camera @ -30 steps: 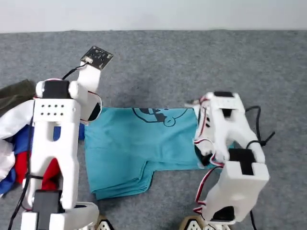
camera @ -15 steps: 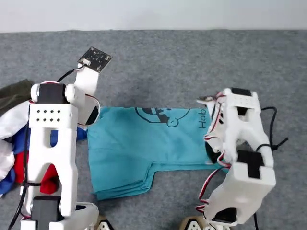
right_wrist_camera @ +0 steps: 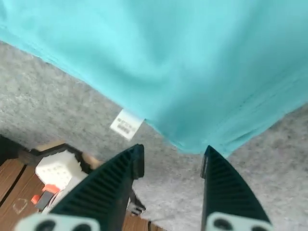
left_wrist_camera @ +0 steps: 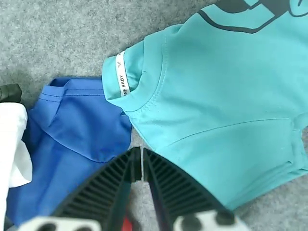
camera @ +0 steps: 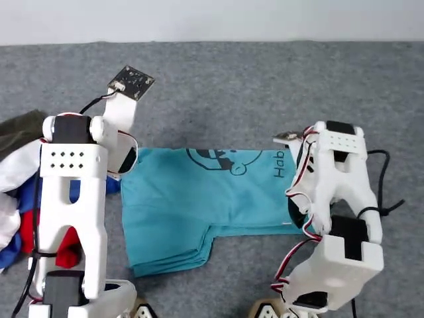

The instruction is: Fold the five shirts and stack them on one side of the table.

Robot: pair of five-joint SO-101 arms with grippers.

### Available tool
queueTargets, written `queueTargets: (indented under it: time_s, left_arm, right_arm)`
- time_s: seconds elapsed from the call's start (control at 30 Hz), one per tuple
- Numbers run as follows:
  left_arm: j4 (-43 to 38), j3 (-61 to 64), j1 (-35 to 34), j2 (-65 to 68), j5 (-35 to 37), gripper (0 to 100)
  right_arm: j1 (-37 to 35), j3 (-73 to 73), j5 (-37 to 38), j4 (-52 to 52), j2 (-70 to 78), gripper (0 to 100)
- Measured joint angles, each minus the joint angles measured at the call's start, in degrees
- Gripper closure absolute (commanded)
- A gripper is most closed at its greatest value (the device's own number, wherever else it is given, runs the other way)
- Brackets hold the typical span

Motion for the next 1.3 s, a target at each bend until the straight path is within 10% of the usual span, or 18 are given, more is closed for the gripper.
queueTargets:
  time_s: [0.43, 1.13, 1.3]
  left_arm:
    - [0.0, 0.0, 0.0, 0.0, 0.0, 98]
    - [2.11, 0.0, 0.0, 0.0, -0.35, 98]
    - [2.11, 0.0, 0.0, 0.0, -0.35, 98]
  right_arm:
    - [0.0, 6.33, 0.26, -9.76, 0.0, 99.3]
    - [6.59, -20.92, 18.11, 3.34, -0.09, 98.9]
    - [7.03, -20.92, 21.54, 6.59, -0.09, 85.6]
